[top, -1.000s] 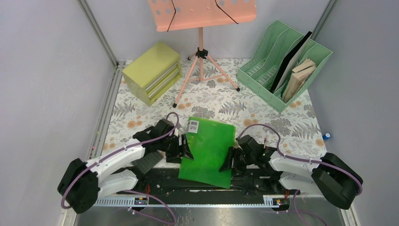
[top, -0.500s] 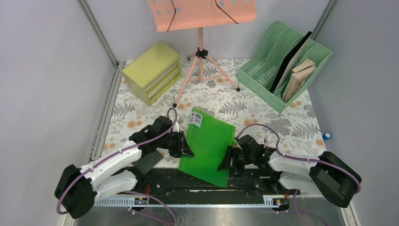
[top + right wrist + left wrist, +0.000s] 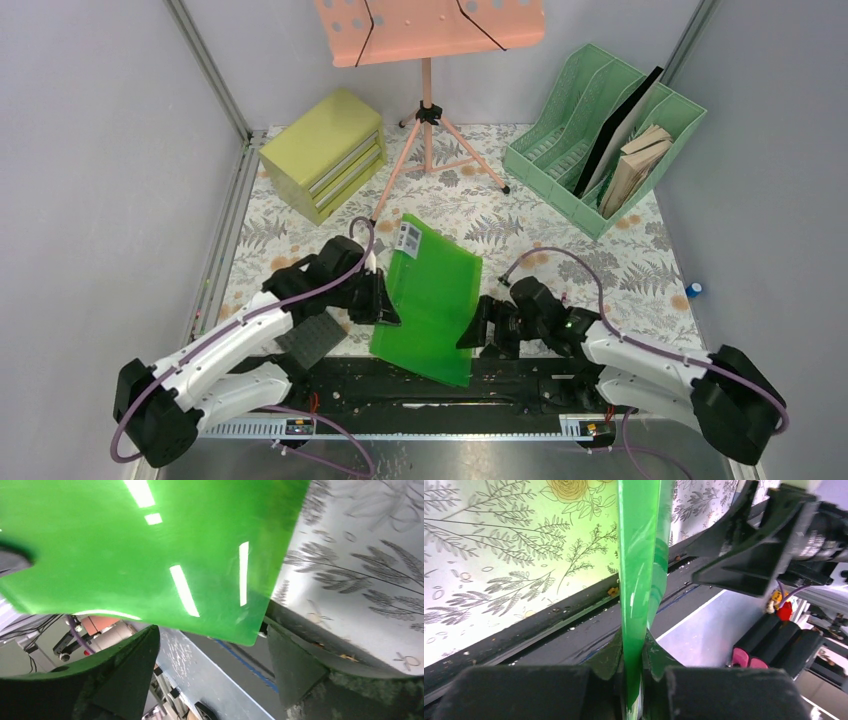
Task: Organize the desk
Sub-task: Pick up the folder from the center of the board.
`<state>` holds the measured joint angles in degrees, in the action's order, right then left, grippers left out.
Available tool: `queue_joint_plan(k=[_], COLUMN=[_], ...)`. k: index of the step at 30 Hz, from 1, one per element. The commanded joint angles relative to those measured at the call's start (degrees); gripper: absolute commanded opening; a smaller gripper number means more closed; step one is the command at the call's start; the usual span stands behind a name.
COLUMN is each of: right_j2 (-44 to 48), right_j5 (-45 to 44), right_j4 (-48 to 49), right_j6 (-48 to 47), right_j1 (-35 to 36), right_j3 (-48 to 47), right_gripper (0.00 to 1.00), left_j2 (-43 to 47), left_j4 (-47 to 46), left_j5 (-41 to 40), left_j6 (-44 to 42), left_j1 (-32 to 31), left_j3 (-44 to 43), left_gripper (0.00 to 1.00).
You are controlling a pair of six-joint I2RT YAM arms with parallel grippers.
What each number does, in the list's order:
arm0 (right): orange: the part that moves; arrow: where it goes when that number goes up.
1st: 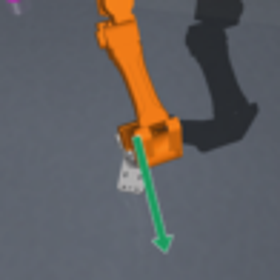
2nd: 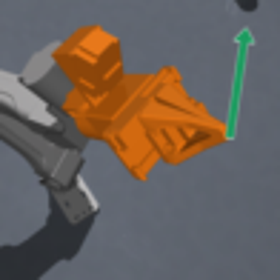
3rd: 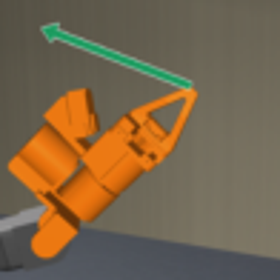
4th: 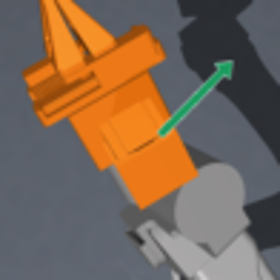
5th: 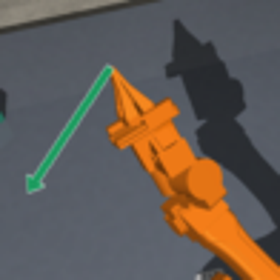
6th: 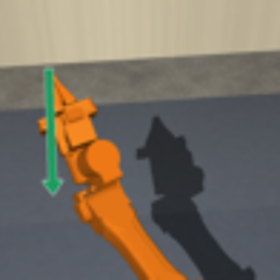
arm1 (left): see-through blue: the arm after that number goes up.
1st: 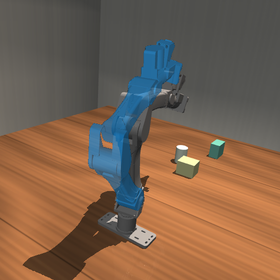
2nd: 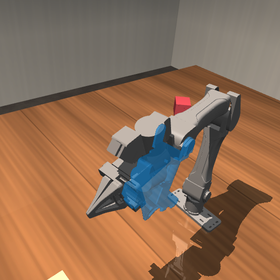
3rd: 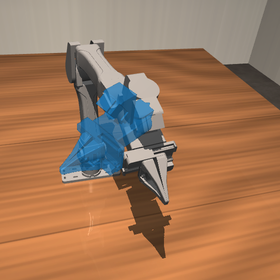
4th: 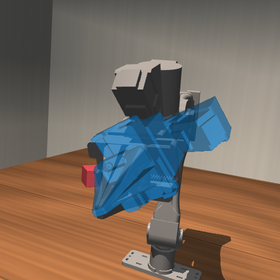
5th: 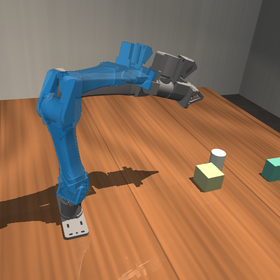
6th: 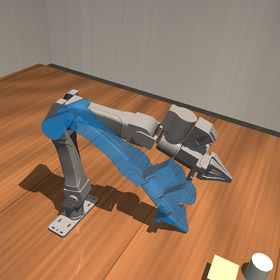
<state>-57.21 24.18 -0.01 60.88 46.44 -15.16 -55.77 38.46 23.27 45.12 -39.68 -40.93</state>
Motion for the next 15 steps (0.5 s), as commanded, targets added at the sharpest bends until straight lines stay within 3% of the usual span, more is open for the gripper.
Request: queue_joint_plan(k=[1,5,9,15], right_j2=[5.81,7.59,6.87,7.04], right_j5=[-3.74,-2.08,5.55,16.27], right_j4=[-8.07,-11.35,-11.31,-11.97], right_j6=[-4.97,-7.59,-9.24,-13.00], right_j1=[-0.26,-2.13,-6.98,-18.11], right_j3=[-7.43,-12.06,-15.46,-18.95], right_gripper=[0.89,0.94,0.94,0.94], left_j2=[4.29,9.78,14.92,16.13], left_j4=[5.69,6.54,6.96,9.30], left_j5=[-7.41,-9.24,-9.25,-1.63], left_j6=[-5.53,-6.27,-6.48,-9.81], left_j1=[-0.01,0.00,-0.01,0.01], left_j3=[-5.05,-6.15,-7.43,-10.96], left_gripper=[0.00,0.00,0.00,0.00])
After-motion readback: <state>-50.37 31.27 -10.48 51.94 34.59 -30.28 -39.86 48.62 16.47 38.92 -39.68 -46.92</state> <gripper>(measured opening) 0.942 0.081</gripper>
